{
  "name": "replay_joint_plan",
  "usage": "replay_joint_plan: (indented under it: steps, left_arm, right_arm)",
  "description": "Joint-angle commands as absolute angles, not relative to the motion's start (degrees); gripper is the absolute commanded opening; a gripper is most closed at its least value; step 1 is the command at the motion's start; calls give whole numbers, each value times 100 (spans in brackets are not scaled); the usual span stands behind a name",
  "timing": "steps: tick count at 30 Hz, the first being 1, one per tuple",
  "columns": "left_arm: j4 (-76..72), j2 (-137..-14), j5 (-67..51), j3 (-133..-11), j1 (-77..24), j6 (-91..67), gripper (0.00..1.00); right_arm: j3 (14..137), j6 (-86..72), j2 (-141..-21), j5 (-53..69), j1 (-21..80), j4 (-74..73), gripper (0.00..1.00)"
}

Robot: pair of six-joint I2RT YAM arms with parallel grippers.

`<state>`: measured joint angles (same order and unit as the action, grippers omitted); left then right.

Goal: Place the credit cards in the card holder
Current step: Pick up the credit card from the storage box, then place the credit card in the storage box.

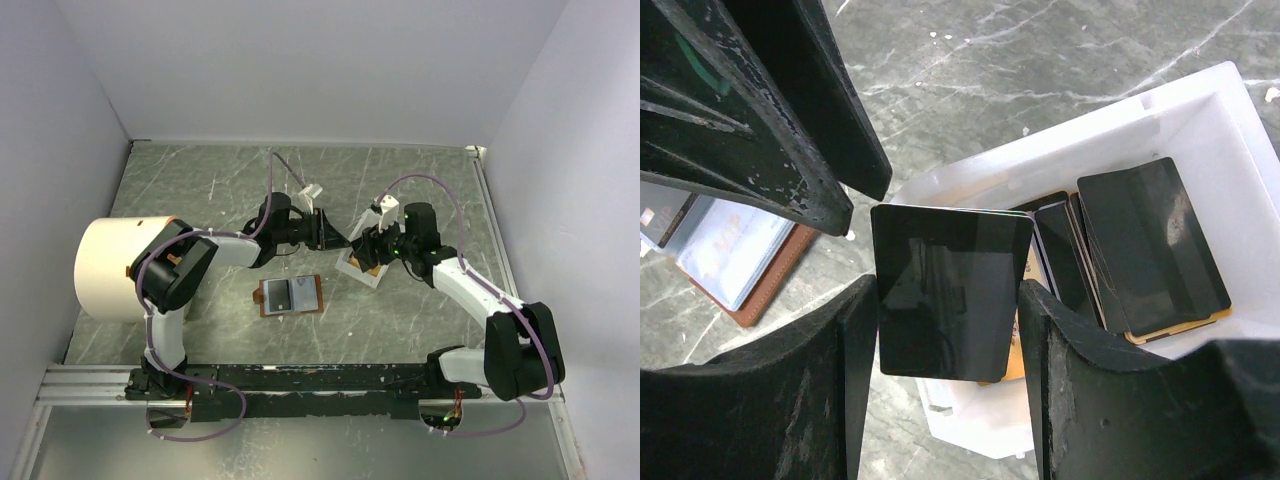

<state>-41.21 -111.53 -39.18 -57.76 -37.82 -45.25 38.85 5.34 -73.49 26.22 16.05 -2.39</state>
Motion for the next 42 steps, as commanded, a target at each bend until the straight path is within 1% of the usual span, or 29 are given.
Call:
replay_joint_plan:
  steps: [1,6,22,42]
  left_arm:
    - [-4103,-11223,-3804,-5959,-3823,-4325,41]
    - [-3982,-11225,-3738,-6002,-3834,-4246,39]
    - [-3962,-11281,-3715,-6023,-3861,-4241,37]
    - [-4245,-11330,-3662,-5922,-3870,-4860,38]
  right_arm:
    - [3884,536,-7228,2749,1565,-62,32]
    - [3870,549,-7184,2844,1564,-45,32]
    - [3900,552,-7086,2943,1564,-77,30]
    - [3892,321,-7043,2940,1564,31,29]
